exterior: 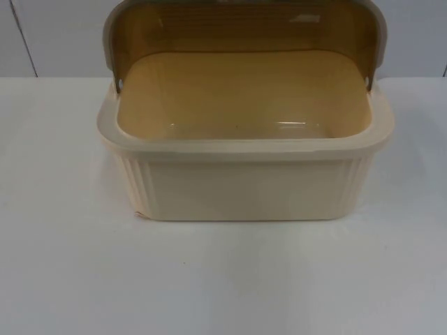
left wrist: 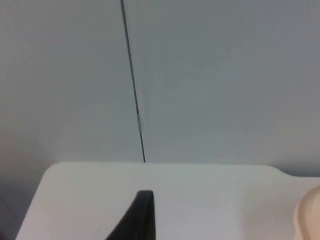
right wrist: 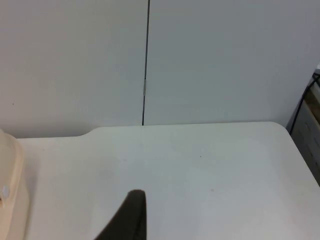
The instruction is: Open the box lid with the left hand, place the block into the box with the right hand, then close the box lid with the left hand.
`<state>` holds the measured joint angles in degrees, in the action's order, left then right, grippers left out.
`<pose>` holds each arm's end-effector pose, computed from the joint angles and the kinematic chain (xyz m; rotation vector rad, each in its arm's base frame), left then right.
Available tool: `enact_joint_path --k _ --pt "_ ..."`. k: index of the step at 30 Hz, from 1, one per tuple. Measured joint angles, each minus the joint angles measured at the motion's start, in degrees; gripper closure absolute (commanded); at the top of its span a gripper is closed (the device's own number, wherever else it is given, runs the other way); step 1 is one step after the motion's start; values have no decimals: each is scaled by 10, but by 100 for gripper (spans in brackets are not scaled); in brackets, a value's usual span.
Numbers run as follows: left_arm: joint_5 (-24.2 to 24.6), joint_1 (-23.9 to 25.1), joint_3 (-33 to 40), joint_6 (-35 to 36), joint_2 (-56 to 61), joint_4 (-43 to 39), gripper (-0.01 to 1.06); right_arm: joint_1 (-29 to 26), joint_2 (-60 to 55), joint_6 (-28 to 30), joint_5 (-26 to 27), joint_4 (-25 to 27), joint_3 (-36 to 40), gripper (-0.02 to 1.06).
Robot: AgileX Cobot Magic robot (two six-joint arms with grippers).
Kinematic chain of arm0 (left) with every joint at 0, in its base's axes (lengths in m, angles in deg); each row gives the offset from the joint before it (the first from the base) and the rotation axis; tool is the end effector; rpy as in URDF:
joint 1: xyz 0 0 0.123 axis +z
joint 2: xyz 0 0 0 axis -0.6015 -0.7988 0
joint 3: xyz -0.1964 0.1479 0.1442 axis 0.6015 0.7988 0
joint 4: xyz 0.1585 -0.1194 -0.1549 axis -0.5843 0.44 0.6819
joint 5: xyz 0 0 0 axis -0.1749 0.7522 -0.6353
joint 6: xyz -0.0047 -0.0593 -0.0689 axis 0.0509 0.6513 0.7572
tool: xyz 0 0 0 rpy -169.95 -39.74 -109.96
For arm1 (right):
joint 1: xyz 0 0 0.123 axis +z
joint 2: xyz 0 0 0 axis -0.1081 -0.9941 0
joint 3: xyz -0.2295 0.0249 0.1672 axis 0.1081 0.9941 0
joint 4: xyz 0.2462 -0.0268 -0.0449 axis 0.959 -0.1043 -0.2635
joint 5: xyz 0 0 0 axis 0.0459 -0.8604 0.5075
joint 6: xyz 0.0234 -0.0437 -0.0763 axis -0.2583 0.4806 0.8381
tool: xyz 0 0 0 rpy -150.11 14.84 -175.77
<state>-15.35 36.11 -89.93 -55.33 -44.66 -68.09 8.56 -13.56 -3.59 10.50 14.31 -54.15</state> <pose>0.2607 0.0010 0.3969 -0.0593 1.9453 0.0182 0.1152 -0.0157 0.4339 0.0798 1.9422 -0.2123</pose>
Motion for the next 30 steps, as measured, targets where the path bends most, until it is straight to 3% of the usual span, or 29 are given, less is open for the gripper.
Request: enact_joint_path --k 7,12,15,24,30 --pt "11 0 0 -1 1 34 2 0 -22 -6 16 -9 0 -1" --pt "11 0 0 -1 1 48 2 0 -88 -25 75 -16 0 -1" --pt "11 -1 0 -2 1 50 2 0 -113 -25 85 -16 0 -1" --pt "11 -55 0 -71 1 50 2 0 -221 -21 158 -16 0 -1" --pt "11 -57 0 -78 1 50 2 -28 -256 -11 197 6 18 -1"
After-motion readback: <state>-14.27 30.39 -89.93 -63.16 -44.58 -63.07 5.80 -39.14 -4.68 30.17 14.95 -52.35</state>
